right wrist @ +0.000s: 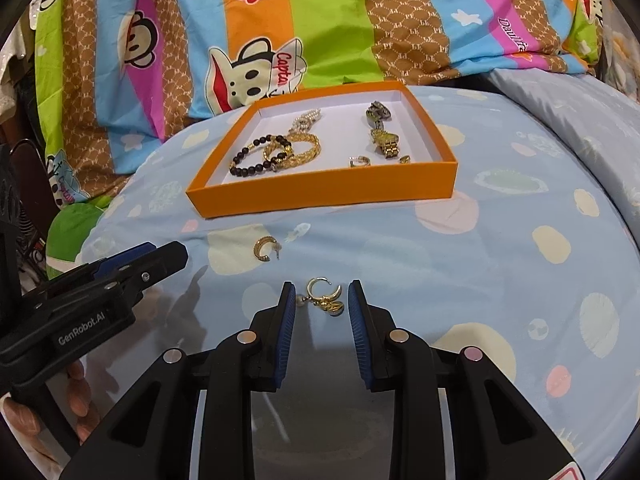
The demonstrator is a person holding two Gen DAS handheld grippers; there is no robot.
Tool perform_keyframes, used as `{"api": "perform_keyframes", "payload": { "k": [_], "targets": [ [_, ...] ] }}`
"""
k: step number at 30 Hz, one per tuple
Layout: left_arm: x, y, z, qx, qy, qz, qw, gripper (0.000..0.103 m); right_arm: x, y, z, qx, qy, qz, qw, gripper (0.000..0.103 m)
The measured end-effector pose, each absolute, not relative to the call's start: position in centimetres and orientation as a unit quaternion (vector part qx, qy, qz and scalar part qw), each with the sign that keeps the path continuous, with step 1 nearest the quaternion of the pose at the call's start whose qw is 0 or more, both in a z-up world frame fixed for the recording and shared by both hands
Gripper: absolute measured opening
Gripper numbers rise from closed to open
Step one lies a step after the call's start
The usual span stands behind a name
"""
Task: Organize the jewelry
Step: 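Close the right gripper on a gold earring while the left gripper moves to the gold hoop earring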
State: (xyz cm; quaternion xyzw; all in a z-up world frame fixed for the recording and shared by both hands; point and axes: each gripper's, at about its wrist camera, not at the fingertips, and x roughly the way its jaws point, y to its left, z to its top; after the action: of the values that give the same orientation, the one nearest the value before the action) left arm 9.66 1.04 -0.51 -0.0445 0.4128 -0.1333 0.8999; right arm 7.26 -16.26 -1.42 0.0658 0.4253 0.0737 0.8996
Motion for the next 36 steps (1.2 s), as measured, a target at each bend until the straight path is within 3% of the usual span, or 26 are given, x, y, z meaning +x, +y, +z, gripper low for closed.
{"api": "perform_keyframes", "payload": {
  "k": [7,13,21,25,29,31,33,34,36],
  "targets": [
    [9.8,0.8,-0.6,-0.041,0.414,-0.138,0.899,0.044,7.7,-15.7,-1.7,0.055,0.431,0.068,0.898,0.027],
    [10.0,0.6,-0.8,-0.041,0.416,-0.142,0.897,0.043,7.7,-16.1,-1.8,0.065,0.432,0.068,0.897,0.012],
    [9.9,0.4,-0.8,-0.037,0.417,-0.149,0.896,0.044,7.6,-16.5,-1.7,0.078,0.427,0.071,0.898,0.008],
    [9.8,0.2,-0.6,-0.037,0.415,-0.153,0.896,0.052,7.5,-16.9,-1.6,0.088,0.423,0.071,0.899,0.004],
    [9.6,-0.3,-0.4,-0.03,0.41,-0.155,0.898,0.053,7.4,-17.1,-1.6,0.092,0.422,0.073,0.899,0.004],
    [9.6,-0.4,-0.4,-0.027,0.41,-0.155,0.898,0.053,7.5,-17.1,-1.6,0.09,0.423,0.074,0.899,0.005],
    [9.5,-0.4,-0.4,-0.028,0.409,-0.155,0.899,0.053,7.4,-16.9,-1.4,0.084,0.418,0.072,0.902,0.015],
    [9.6,-0.3,-0.5,-0.029,0.41,-0.154,0.898,0.053,7.5,-16.8,-1.3,0.081,0.417,0.069,0.903,0.025],
    [9.6,-0.3,-0.5,-0.031,0.411,-0.155,0.898,0.053,7.7,-16.6,-1.2,0.073,0.415,0.066,0.905,0.031]
  ]
}}
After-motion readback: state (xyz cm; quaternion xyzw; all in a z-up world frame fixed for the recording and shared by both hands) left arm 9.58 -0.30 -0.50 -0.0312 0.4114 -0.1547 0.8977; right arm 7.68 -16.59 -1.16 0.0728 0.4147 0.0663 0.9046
